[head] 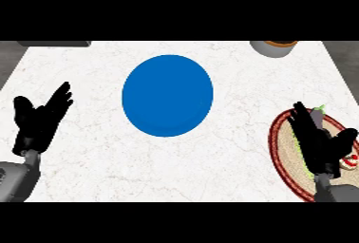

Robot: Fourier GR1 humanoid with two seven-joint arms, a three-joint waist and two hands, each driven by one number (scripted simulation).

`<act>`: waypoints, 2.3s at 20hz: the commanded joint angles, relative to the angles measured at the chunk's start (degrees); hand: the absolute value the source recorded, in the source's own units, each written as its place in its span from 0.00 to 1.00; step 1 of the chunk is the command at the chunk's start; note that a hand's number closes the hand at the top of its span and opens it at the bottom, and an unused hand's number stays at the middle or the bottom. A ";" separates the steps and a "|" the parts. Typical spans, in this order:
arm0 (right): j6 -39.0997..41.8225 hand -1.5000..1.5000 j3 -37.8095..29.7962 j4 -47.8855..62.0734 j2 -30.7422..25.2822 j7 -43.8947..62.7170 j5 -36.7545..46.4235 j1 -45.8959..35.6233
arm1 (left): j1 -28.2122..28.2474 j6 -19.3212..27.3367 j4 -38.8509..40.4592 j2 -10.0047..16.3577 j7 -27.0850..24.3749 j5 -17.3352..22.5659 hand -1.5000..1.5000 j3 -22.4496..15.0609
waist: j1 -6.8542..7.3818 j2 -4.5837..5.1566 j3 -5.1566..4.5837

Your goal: Pick the cupcake from the placemat and place it in the plate

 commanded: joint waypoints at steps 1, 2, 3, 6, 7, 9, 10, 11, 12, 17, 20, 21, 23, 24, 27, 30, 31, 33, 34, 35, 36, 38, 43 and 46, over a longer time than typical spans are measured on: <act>9.26 1.00 -5.59 -0.85 -6.95 -1.42 -3.73 -1.00 | 6.22 -0.31 -4.29 -1.39 -0.06 1.16 0.50 0.09 | 0.58 -0.40 0.75; 12.94 1.00 -7.85 -1.14 -11.00 -3.11 -4.54 -4.02 | 2.00 1.52 0.05 -4.00 1.52 1.25 0.50 -0.30 | -0.21 -0.20 0.76; 17.44 1.00 -11.18 -1.04 -14.52 -5.14 -7.04 -5.69 | 4.20 2.51 -1.23 -5.86 0.22 0.35 0.50 -2.22 | -0.03 -0.30 0.84; 24.83 1.00 -17.51 -1.91 -21.72 -10.18 -9.97 -11.65 | 6.76 2.35 0.72 -8.77 0.70 2.44 0.50 -2.76 | 0.18 -0.25 0.91; 17.30 1.00 -10.81 -0.88 -31.68 -9.56 10.03 -6.82 | 5.64 0.92 -0.18 -7.87 0.57 2.73 0.50 -2.75 | -0.65 0.39 -0.72; 16.74 1.00 -21.43 10.27 -28.67 -17.97 2.68 -7.07 | 7.46 2.38 -1.24 -12.96 -0.22 2.98 0.50 -5.31 | 0.25 0.70 1.11; 18.69 0.00 -23.84 14.33 -27.50 -21.97 0.26 -7.03 | 8.81 2.48 -2.17 -13.53 -1.69 2.47 0.50 -5.94 | 1.03 0.59 1.19; 21.71 0.00 -25.86 17.70 -27.96 -25.35 -1.40 -6.73 | 9.18 0.25 -3.26 -11.66 -0.48 4.08 0.50 -4.98 | 1.27 0.42 1.19; 24.10 0.00 -26.73 19.23 -26.66 -30.36 -2.19 -4.81 | 10.80 2.95 -2.87 -14.41 -2.59 1.84 0.50 -6.97 | 0.66 0.37 1.26; 38.39 0.00 -27.13 34.19 -29.83 -45.09 1.10 -5.97 | 11.19 2.33 -1.74 -15.51 -4.69 1.11 0.50 -7.26 | 1.83 0.53 1.08; 41.85 0.00 -24.85 39.56 -33.54 -49.83 6.96 -7.44 | 7.47 4.98 -0.16 -18.09 -2.36 -0.30 0.50 -7.93 | 1.36 0.44 1.00; 44.29 0.00 -25.41 40.15 -38.04 -48.59 7.06 -6.57 | 10.79 4.08 -2.23 -16.89 -3.58 -0.33 0.50 -8.34 | 1.69 0.35 1.03; 41.47 0.00 -20.44 35.93 -40.12 -47.64 13.17 -5.66 | 8.51 2.70 -0.56 -15.61 -2.51 0.72 0.50 -6.63 | 1.42 0.36 0.94; 42.84 0.00 -18.93 34.44 -43.06 -46.49 14.73 -5.45 | 9.58 4.12 -3.85 -15.84 -0.65 -0.03 0.50 -8.11 | 2.01 0.17 0.99; 41.77 0.00 -14.40 33.40 -44.84 -49.46 20.90 -4.47 | 8.61 3.81 -1.89 -16.87 -1.10 0.02 0.50 -7.97 | 1.38 0.31 0.91; 39.11 0.00 -11.15 31.84 -43.91 -50.56 25.01 -5.45 | 9.68 2.86 -1.37 -16.64 -2.49 0.54 0.50 -6.69 | 1.09 0.08 0.81; 36.97 0.00 -9.82 32.54 -43.25 -48.83 27.11 -7.03 | 9.98 1.97 -1.72 -15.12 -1.82 -0.04 0.50 -6.74 | 1.38 0.10 0.81; 33.46 0.00 -8.02 29.41 -41.41 -45.20 29.30 -7.40 | 13.98 4.20 -6.88 -15.97 -1.04 -1.20 0.50 -8.32 | 1.16 -0.17 0.76; 34.71 0.00 -9.05 29.46 -43.32 -46.90 29.36 -5.23 | 10.52 1.50 -1.75 -14.70 -2.06 -0.04 0.50 -5.11 | 0.22 -0.16 0.72; 33.95 0.00 -8.10 29.00 -41.54 -44.17 30.55 -7.77 | 9.06 3.49 -4.77 -15.64 2.28 -0.48 0.50 -5.80 | 0.52 -0.15 0.74; 32.73 0.00 -6.99 30.99 -40.83 -46.60 32.80 -7.24 | 12.66 3.23 -5.13 -16.16 -0.93 -0.57 0.50 -6.07 | 0.78 -0.12 0.75; 30.24 0.00 -6.27 29.85 -37.21 -45.05 34.22 -7.01 | 14.29 1.61 -4.26 -15.89 -3.49 -1.45 0.50 -6.07 | 0.57 -0.17 0.73; 26.58 0.00 -6.15 28.69 -33.92 -41.06 39.52 -8.66 | 12.65 2.20 -5.23 -17.59 -0.05 -2.13 0.50 -4.93 | 0.43 -0.18 0.74; 27.55 0.00 -5.05 18.75 -31.92 -31.01 39.09 -5.99 | 13.85 1.05 -5.26 -17.10 -1.36 -2.16 0.50 -3.96 | -0.05 -0.35 0.66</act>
